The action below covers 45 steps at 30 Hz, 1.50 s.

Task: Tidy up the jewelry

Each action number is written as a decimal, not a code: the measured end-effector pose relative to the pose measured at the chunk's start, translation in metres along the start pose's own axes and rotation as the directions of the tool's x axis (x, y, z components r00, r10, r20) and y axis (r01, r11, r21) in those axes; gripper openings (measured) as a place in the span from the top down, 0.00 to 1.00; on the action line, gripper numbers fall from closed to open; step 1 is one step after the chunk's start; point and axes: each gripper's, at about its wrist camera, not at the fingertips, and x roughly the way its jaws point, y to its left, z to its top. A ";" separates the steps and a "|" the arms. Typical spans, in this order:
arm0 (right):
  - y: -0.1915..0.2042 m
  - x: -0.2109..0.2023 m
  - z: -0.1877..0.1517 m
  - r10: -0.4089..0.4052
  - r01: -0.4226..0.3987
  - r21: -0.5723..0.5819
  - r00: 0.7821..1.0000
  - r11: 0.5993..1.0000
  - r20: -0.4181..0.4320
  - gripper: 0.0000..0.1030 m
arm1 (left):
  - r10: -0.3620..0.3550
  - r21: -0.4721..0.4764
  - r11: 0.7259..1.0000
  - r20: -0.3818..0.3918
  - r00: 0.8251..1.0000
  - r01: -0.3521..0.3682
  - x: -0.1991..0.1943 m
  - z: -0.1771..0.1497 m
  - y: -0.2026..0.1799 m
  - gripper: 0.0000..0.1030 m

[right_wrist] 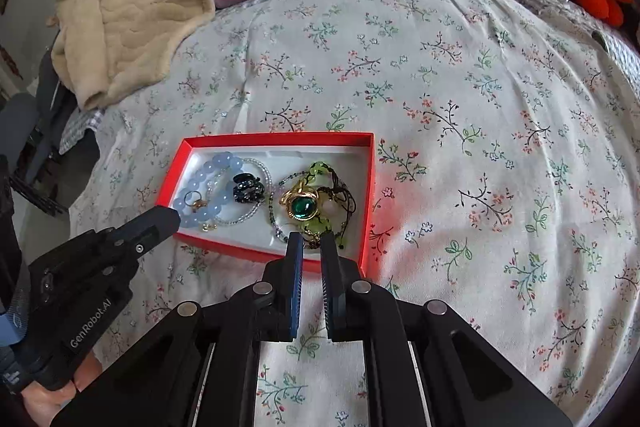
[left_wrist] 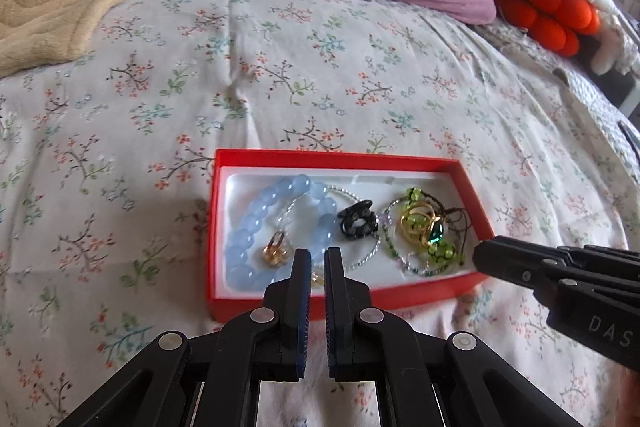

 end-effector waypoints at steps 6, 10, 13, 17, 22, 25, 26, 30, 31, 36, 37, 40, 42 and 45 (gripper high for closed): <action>-0.005 0.010 0.006 0.000 0.000 0.006 1.000 1.000 -0.013 0.91 | 0.006 0.011 1.000 -0.016 1.000 -0.006 0.015 0.004 -0.006 0.98; -0.008 0.011 0.009 0.013 -0.013 0.013 1.000 1.000 -0.003 0.90 | 0.014 0.024 1.000 -0.016 1.000 -0.014 0.019 0.006 -0.010 0.90; -0.010 0.011 0.010 0.016 -0.016 0.012 1.000 1.000 -0.007 0.90 | 0.033 0.040 0.999 -0.011 0.999 -0.033 0.019 0.006 -0.014 0.74; -0.011 0.009 0.010 0.012 -0.012 0.005 1.000 1.000 -0.010 0.89 | 0.057 0.055 0.997 -0.005 0.998 -0.056 0.015 0.005 -0.015 0.58; -0.010 0.002 0.007 0.007 -0.007 -0.006 1.000 1.000 -0.008 0.78 | 0.088 0.061 0.994 0.002 0.996 -0.088 0.005 0.002 -0.015 0.38; -0.009 -0.006 0.003 0.007 -0.007 -0.007 1.000 1.000 0.004 0.62 | 0.115 0.065 0.991 0.008 0.993 -0.115 -0.003 -0.002 -0.015 0.30; -0.008 -0.008 0.002 0.005 -0.005 -0.009 1.000 1.000 0.006 0.61 | 0.123 0.065 0.990 0.007 0.992 -0.123 -0.005 -0.004 -0.015 0.28; -0.009 -0.018 -0.005 -0.019 0.019 -0.020 1.000 1.000 0.007 0.55 | 0.157 0.052 0.986 -0.007 0.988 -0.156 -0.015 -0.012 -0.015 0.20; -0.009 -0.021 -0.009 -0.025 0.025 -0.023 1.000 0.999 0.005 0.54 | 0.164 0.049 0.985 -0.009 0.986 -0.163 -0.016 -0.014 -0.015 0.18; -0.009 -0.031 -0.020 -0.052 0.052 -0.029 0.999 0.998 -0.005 0.46 | 0.219 0.033 0.975 -0.029 0.975 -0.218 -0.028 -0.025 -0.014 0.11; -0.008 -0.033 -0.024 -0.062 0.062 -0.029 0.998 0.998 -0.006 0.45 | 0.229 0.029 0.973 -0.035 0.973 -0.228 -0.031 -0.028 -0.014 0.08; -0.007 -0.039 -0.032 -0.091 0.090 -0.034 0.996 0.995 -0.011 0.38 | 0.265 0.011 0.964 -0.058 0.963 -0.264 -0.038 -0.037 -0.012 0.03; -0.005 -0.042 -0.037 -0.111 0.110 -0.038 0.994 0.993 -0.014 0.32 | 0.300 0.000 0.954 -0.083 0.950 -0.301 -0.041 -0.043 -0.009 0.01; -0.001 -0.045 -0.044 -0.139 0.138 -0.044 0.990 0.989 -0.025 0.19 | 0.322 -0.019 0.945 -0.122 0.939 -0.327 -0.044 -0.052 -0.004 0.01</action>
